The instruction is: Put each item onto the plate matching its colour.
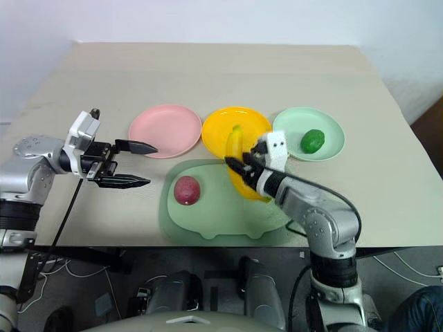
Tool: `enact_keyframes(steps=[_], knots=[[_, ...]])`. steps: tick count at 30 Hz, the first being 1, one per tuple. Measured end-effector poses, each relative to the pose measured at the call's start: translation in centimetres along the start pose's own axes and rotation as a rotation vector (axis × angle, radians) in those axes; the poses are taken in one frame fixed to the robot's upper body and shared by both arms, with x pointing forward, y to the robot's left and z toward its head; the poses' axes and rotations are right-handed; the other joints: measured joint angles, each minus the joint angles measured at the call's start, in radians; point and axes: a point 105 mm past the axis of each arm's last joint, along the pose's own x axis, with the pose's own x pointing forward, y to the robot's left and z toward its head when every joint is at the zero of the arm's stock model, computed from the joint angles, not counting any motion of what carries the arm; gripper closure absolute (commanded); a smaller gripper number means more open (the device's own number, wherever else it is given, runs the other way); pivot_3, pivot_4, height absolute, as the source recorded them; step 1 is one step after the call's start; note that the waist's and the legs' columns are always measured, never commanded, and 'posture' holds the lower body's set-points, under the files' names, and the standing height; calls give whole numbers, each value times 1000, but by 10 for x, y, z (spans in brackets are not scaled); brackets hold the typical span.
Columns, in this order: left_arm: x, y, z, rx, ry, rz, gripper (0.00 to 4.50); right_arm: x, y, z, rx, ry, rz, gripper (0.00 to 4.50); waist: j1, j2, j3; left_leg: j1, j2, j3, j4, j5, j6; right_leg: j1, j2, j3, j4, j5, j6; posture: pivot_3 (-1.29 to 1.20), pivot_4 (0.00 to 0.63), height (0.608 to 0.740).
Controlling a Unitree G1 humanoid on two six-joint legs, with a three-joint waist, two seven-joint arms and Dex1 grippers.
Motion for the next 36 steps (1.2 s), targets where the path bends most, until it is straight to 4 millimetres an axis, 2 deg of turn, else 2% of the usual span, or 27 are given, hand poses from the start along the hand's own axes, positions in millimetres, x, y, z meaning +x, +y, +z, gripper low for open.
enact_keyframes(steps=[3, 10, 18, 20, 21, 25, 26, 31, 36], knots=[[1, 0, 0, -1, -5, 0, 0, 11, -15, 20, 47, -56, -38, 2660, -1, 0, 0, 0, 0, 0, 0, 0, 0, 0, 0, 0, 0, 0, 0, 0, 150, 704], [0, 1, 1, 5, -11, 10, 0, 42, -46, 44, 53, -139, -111, 2660, -5, 1, 1, -1, 0, 1, -1, 0, -1, -1, 0, 0, 0, 0, 0, 0, 150, 704], [-1, -1, 1, 7, -10, 26, 0, 75, -60, 41, 108, -101, -111, 2660, -8, 1, 1, -1, 0, 2, -1, 1, -2, -3, 0, 1, 1, 0, 0, 0, 150, 704], [-1, -1, 0, 2, -10, 30, 0, 79, -65, 38, 103, -92, -135, 1993, -7, 1, 1, -1, 0, 2, -1, 1, -2, -3, 0, 1, 1, 0, 0, 0, 150, 704], [-2, -2, -1, -3, -9, 32, 0, 81, -68, 36, 103, -88, -148, 1804, -7, 1, 1, -1, 0, 2, -1, 1, -2, -3, 0, 1, 1, 0, 0, 0, 150, 704], [-1, -3, -1, -2, -8, 37, 0, 90, -74, 29, 104, -73, -185, 337, -9, 2, 1, -2, 1, 2, -1, 2, -3, -4, 0, 1, 1, 0, 0, 0, 150, 704], [-1, -3, 0, -1, -9, 40, 0, 90, -75, 30, 98, -77, -189, 109, -8, 2, 1, -2, 1, 3, -1, 2, -3, -4, 0, 1, 1, 0, 0, 0, 150, 704], [-1, -3, 1, 0, -10, 39, 0, 90, -68, 41, 98, -116, -134, 47, -8, 2, 1, -2, 1, 3, -1, 2, -3, -4, 0, 1, 1, 0, 0, 0, 150, 704], [0, -3, 1, 1, -11, 38, 0, 77, -56, 72, 123, -265, -38, 47, -6, 3, 2, -3, 1, 2, -1, 2, -3, -4, 0, 1, 1, 0, 0, 0, 150, 704]])
